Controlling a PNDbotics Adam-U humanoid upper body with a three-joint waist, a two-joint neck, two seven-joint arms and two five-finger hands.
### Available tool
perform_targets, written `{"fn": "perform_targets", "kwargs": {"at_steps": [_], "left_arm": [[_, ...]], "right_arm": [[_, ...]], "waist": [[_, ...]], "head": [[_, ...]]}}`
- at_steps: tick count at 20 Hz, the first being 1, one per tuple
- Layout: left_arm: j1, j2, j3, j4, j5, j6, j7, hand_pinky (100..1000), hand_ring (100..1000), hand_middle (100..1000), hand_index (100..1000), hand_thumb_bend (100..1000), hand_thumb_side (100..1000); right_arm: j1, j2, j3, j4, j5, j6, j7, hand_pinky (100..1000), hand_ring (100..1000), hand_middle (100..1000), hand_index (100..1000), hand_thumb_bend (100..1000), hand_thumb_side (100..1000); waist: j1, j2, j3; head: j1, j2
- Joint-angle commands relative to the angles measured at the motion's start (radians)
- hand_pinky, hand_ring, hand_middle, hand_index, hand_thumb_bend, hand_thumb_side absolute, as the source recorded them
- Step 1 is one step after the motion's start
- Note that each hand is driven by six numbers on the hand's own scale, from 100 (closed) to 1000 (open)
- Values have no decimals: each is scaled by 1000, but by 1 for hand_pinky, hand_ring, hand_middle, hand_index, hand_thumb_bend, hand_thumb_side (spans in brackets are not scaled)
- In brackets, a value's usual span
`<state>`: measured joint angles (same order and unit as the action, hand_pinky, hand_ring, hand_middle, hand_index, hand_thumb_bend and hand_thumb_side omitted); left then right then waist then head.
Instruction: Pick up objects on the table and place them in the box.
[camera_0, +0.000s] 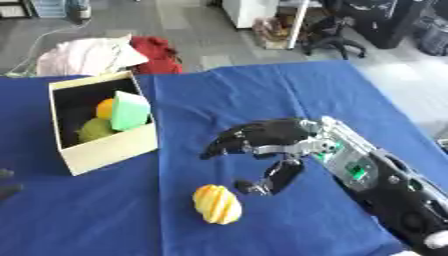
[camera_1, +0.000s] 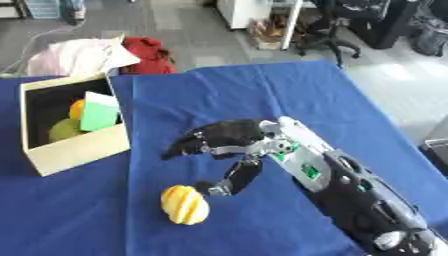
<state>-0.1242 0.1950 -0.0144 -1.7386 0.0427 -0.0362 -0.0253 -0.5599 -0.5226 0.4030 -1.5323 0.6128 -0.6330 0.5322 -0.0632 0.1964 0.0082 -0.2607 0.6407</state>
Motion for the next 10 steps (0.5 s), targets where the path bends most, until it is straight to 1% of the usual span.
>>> {"fn": "perform_targets", "kwargs": {"at_steps": [1, 2, 4, 8, 10], "left_arm": [[-8, 17, 3, -13, -6, -2, 0, 910, 730, 757, 800, 100, 725], [-8, 17, 2, -13, -6, -2, 0, 910, 730, 757, 800, 100, 726], [-9, 16, 1, -13, -6, -2, -1, 910, 730, 757, 800, 100, 726], [-10, 15, 0, -13, -7, -2, -2, 910, 730, 757, 800, 100, 726], [-10, 15, 0, -13, -8, -1, -2, 909, 731, 757, 800, 100, 726]], "right_arm": [[-15, 9, 6, 46, 93, -92, 21, 930, 853, 885, 1000, 100, 314], [-16, 15, 10, 62, 114, -100, 13, 929, 852, 885, 1000, 100, 339], [-19, 25, 18, 91, 143, -112, 2, 928, 852, 883, 1000, 100, 348], [-18, 38, 26, 129, 171, -124, -11, 922, 843, 868, 998, 100, 384], [-17, 43, 28, 143, 174, -127, -20, 912, 827, 843, 959, 100, 347]], "waist": [[7, -24, 2], [8, -23, 2], [8, -21, 3], [9, -18, 4], [9, -17, 5]], "head": [[-2, -3], [-3, -3], [-4, -4], [-5, -5], [-6, -4]]}}
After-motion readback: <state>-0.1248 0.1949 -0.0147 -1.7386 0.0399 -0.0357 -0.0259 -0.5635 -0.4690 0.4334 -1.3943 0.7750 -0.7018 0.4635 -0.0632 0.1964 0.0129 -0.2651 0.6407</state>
